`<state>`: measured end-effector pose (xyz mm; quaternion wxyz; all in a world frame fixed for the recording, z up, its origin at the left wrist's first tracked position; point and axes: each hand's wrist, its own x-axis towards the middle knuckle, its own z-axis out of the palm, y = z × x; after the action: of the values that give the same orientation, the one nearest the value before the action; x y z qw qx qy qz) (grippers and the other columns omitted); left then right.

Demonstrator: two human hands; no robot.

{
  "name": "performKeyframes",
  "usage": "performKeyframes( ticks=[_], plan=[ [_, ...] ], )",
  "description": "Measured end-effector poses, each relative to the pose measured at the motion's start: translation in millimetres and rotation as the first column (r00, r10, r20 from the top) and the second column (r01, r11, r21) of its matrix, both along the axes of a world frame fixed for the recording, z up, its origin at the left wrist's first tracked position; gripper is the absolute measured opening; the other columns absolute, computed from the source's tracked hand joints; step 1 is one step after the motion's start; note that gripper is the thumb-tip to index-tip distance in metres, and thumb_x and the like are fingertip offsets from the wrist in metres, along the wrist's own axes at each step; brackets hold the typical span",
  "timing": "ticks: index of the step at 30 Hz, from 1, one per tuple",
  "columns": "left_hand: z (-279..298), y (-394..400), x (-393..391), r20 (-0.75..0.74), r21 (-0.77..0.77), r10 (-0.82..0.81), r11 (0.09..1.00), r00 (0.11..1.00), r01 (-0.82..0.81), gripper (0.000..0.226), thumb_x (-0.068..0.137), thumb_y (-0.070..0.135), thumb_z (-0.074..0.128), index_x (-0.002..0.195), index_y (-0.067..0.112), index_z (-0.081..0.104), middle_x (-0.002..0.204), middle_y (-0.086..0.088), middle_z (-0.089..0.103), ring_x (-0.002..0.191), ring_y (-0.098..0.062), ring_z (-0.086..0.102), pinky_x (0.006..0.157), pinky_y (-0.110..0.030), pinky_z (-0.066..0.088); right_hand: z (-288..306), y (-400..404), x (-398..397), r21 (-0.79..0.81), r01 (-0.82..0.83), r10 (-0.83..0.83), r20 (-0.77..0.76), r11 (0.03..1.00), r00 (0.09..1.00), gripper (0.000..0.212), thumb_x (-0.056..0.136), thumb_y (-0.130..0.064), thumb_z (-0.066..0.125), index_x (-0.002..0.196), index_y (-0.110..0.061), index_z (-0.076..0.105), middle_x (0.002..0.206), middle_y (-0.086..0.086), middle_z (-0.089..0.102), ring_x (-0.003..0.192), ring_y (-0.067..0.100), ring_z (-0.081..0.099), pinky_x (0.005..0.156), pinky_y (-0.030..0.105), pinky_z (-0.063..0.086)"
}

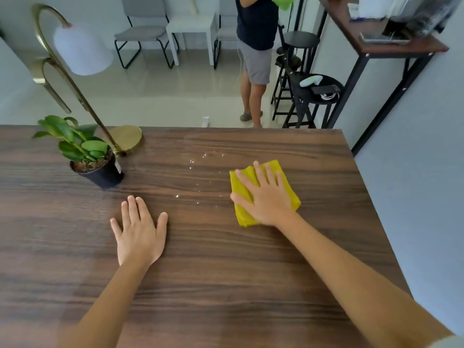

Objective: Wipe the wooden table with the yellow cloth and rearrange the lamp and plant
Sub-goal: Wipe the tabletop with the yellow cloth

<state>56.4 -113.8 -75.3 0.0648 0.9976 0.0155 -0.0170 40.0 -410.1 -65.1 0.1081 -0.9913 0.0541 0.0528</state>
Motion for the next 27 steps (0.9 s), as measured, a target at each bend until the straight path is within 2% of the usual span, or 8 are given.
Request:
performKeyframes(
  ticks=[4, 7, 10, 14, 17, 20, 23, 27],
  plan=[
    [2.5, -2.0, 0.6, -0.004, -0.001, 0.001, 1.0, 1.0, -0.001, 0.074, 0.094, 0.051, 0.02, 0.149, 0.004, 0.004, 0.16, -0.012, 0.001, 0.147, -0.026, -0.003, 0.117, -0.054, 0.004, -3.3, -65.6, -76.8, -0.067, 0.009, -0.006, 0.036, 0.998, 0.999, 0.076, 0.078, -0.085, 0.005, 0.148, -0.055, 0.009, 0.165, 0.001, 0.007, 0.151, 0.028, 0.007, 0.12, 0.051, 0.007],
    [3.1, -4.3, -0.6, -0.007, 0.012, 0.012, 1.0, 1.0, -0.012, 0.074, 0.094, 0.052, 0.02, 0.149, 0.004, 0.004, 0.16, -0.013, 0.002, 0.147, -0.027, -0.002, 0.116, -0.054, 0.005, 0.0, -114.4, -36.1, -0.082, 0.274, -0.276, -0.007, 0.958, 0.961, 0.078, 0.077, -0.088, 0.004, 0.148, -0.055, 0.003, 0.165, 0.006, 0.004, 0.149, 0.034, 0.004, 0.118, 0.057, 0.006],
    [4.1, -3.3, 0.0, -0.005, 0.012, 0.015, 1.0, 1.0, -0.015, 0.074, 0.094, 0.052, 0.019, 0.149, 0.004, 0.003, 0.16, -0.013, 0.001, 0.147, -0.027, -0.003, 0.117, -0.053, 0.004, 4.7, -91.9, 42.0, 0.02, 0.491, -0.49, -0.04, 0.871, 0.871, 0.08, 0.079, -0.086, 0.01, 0.15, -0.05, 0.004, 0.164, 0.013, -0.004, 0.148, 0.042, -0.007, 0.115, 0.063, -0.001],
    [6.4, -3.6, 0.7, -0.026, -0.017, 0.015, 1.0, 1.0, -0.015, 0.074, 0.095, 0.052, 0.021, 0.149, 0.006, 0.002, 0.16, -0.011, 0.0, 0.147, -0.025, -0.004, 0.116, -0.051, 0.001, 2.2, 27.0, 85.0, 0.037, 0.235, -0.233, -0.051, 0.971, 0.971, 0.077, 0.084, -0.081, 0.012, 0.152, -0.046, 0.005, 0.164, 0.015, -0.005, 0.148, 0.042, -0.008, 0.116, 0.062, -0.004],
    [13.9, 6.1, 4.1, -0.049, -0.095, -0.009, 0.996, 0.999, 0.004, 0.068, 0.096, 0.049, 0.027, 0.15, 0.011, 0.012, 0.16, -0.008, 0.008, 0.147, -0.025, 0.004, 0.117, -0.048, 0.006, -4.4, 86.9, 24.9, 0.016, -0.09, 0.09, 0.009, 0.996, 0.996, 0.074, 0.085, -0.079, 0.017, 0.151, -0.047, 0.013, 0.164, 0.01, 0.003, 0.15, 0.037, 0.002, 0.119, 0.057, 0.001],
    [29.7, 39.0, 17.5, -0.023, -0.185, -0.092, 0.979, 0.995, 0.087, 0.056, 0.097, 0.046, 0.029, 0.146, 0.018, 0.03, 0.155, -0.002, 0.025, 0.141, -0.025, 0.022, 0.114, -0.045, 0.02, -7.1, 56.2, -50.5, -0.011, -0.206, 0.207, 0.069, 0.978, 0.976, 0.07, 0.085, -0.082, 0.015, 0.148, -0.052, 0.019, 0.164, 0.0, 0.009, 0.151, 0.027, 0.008, 0.12, 0.048, 0.004],
    [28.0, 85.2, 25.9, 0.013, -0.108, -0.114, 0.988, 0.993, 0.114, 0.055, 0.097, 0.046, 0.029, 0.146, 0.02, 0.03, 0.154, -0.003, 0.027, 0.14, -0.026, 0.025, 0.114, -0.047, 0.019, 0.7, -9.4, -43.7, -0.063, -0.049, 0.049, -0.005, 0.997, 0.999, 0.072, 0.08, -0.086, 0.007, 0.146, -0.058, 0.004, 0.165, -0.003, 0.002, 0.151, 0.025, 0.003, 0.12, 0.048, 0.003],
    [10.8, 112.8, 20.2, -0.009, -0.062, -0.147, 0.987, 0.989, 0.146, 0.064, 0.092, 0.055, 0.01, 0.15, 0.027, 0.012, 0.16, 0.0, 0.008, 0.147, -0.018, 0.001, 0.118, -0.048, 0.003, 10.7, -18.1, 74.5, -0.04, 0.352, -0.354, -0.053, 0.935, 0.934, 0.079, 0.077, -0.088, 0.007, 0.148, -0.055, 0.0, 0.165, 0.007, -0.005, 0.149, 0.037, -0.005, 0.117, 0.059, 0.0]
  ],
)
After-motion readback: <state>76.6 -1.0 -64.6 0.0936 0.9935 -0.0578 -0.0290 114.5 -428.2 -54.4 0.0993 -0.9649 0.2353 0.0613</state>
